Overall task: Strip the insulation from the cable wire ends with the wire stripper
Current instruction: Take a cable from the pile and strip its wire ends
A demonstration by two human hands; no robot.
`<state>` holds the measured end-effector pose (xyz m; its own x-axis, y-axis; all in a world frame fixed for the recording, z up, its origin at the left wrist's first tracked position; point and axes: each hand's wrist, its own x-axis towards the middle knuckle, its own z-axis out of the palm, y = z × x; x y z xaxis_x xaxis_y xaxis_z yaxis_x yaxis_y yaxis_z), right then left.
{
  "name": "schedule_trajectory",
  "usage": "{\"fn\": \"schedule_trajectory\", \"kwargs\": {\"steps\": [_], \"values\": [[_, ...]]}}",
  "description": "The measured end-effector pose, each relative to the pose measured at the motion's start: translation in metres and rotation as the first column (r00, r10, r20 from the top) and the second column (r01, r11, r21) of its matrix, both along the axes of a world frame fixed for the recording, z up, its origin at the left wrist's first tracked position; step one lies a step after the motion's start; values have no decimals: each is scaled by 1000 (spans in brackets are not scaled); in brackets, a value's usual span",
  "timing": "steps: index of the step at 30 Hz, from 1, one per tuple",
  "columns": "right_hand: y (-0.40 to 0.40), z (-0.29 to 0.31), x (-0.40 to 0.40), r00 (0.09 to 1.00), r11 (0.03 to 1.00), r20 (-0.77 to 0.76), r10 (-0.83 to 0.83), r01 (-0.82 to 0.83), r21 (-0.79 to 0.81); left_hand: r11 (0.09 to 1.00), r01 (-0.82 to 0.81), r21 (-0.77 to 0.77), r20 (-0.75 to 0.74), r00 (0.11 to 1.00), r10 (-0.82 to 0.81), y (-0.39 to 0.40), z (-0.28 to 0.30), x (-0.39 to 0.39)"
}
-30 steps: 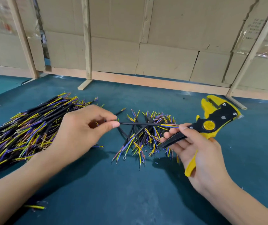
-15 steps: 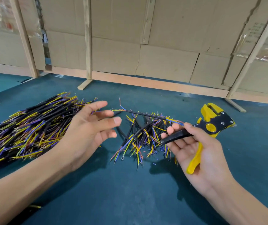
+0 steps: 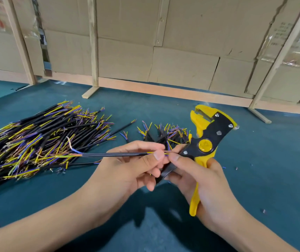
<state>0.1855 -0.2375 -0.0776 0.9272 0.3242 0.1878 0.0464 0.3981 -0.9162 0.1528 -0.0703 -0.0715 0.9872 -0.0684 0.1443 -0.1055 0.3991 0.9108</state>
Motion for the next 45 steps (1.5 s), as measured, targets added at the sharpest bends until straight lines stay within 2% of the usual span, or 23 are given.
{"fn": "schedule_trajectory", "kwargs": {"steps": [3,7,15,23,31,38,42,45], "values": [[2,1,-2,998,999,54,27,-26,-23,992,-62,113,55,997,56,2,4,0],[2,4,-4,996,999,82,44,-44,-5,994,-4,106,-5,1000,4,5,9,1],[-3,10,-1,953,956,-87,291,-285,72,973,191,128,-58,981,-185,15,15,2],[-7,10,0,978,980,-60,199,-198,17,944,311,107,-76,950,-304,21,9,8],[-8,13,3,989,989,-44,139,-136,58,969,243,-48,-173,953,-248,24,11,9],[-5,7,0,996,994,12,85,-84,-69,988,152,15,-204,968,-146,15,10,6],[-4,5,0,999,994,42,24,-19,-105,977,212,12,-203,957,-205,21,13,8],[-5,6,3,998,995,47,-51,55,-88,959,258,115,-200,952,-232,21,13,5]]}}
